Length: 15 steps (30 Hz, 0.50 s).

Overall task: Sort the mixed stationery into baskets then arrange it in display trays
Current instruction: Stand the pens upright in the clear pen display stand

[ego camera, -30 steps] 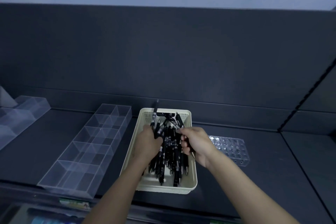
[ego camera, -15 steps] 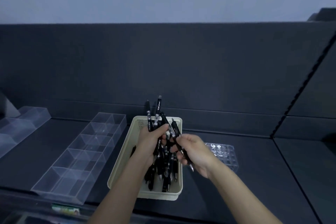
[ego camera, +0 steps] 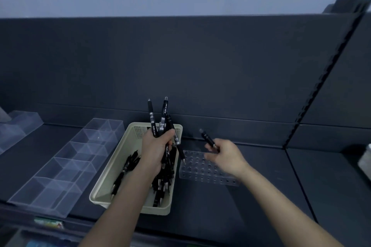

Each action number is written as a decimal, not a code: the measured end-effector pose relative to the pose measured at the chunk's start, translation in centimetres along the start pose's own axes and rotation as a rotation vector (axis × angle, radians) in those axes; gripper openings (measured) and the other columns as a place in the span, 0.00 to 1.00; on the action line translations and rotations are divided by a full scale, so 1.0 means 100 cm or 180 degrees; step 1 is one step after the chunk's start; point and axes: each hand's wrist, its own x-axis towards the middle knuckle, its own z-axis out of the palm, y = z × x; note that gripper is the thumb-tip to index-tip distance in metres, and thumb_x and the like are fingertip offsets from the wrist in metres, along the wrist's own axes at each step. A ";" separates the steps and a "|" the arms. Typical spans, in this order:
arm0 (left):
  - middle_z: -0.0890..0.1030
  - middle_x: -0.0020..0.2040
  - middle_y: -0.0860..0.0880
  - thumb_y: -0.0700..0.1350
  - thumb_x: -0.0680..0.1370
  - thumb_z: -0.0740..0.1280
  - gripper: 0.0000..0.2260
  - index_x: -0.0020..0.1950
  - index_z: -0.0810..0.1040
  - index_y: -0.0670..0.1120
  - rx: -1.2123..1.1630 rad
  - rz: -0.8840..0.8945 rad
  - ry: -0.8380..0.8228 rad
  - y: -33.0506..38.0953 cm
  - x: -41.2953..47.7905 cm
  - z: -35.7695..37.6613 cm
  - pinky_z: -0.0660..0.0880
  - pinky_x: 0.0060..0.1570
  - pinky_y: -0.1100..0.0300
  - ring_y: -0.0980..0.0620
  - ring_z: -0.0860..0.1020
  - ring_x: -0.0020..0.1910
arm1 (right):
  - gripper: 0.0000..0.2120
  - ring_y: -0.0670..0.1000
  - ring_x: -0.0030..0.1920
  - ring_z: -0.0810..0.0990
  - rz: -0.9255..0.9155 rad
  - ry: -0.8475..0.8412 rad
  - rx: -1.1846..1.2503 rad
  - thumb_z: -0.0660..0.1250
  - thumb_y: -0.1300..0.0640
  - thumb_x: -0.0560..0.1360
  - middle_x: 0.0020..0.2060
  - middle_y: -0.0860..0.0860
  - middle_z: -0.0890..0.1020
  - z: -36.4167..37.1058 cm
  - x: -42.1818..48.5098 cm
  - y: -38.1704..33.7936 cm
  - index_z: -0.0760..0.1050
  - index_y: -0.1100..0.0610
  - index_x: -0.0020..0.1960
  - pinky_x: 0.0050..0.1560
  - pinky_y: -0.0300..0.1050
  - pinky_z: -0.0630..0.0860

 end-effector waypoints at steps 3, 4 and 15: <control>0.76 0.30 0.49 0.38 0.74 0.70 0.03 0.43 0.77 0.44 0.0054 0.0055 0.0084 -0.002 -0.004 0.003 0.72 0.30 0.60 0.53 0.72 0.27 | 0.31 0.51 0.58 0.75 -0.0243 -0.0481 -0.1472 0.75 0.43 0.65 0.58 0.49 0.78 -0.006 0.009 0.024 0.72 0.53 0.63 0.58 0.44 0.72; 0.75 0.29 0.49 0.38 0.75 0.70 0.03 0.43 0.76 0.44 0.0080 0.0078 0.0112 -0.003 -0.005 0.003 0.72 0.30 0.60 0.53 0.72 0.27 | 0.40 0.53 0.64 0.70 -0.0283 -0.0685 -0.1687 0.75 0.40 0.63 0.64 0.49 0.74 -0.006 0.011 0.030 0.67 0.53 0.69 0.64 0.45 0.68; 0.76 0.29 0.50 0.38 0.75 0.70 0.05 0.40 0.78 0.46 0.0130 0.0271 0.0107 0.004 -0.010 0.007 0.72 0.30 0.59 0.53 0.71 0.26 | 0.37 0.54 0.57 0.69 -0.0366 -0.1016 -0.2117 0.77 0.43 0.59 0.57 0.50 0.75 -0.018 0.009 0.057 0.68 0.50 0.64 0.57 0.47 0.71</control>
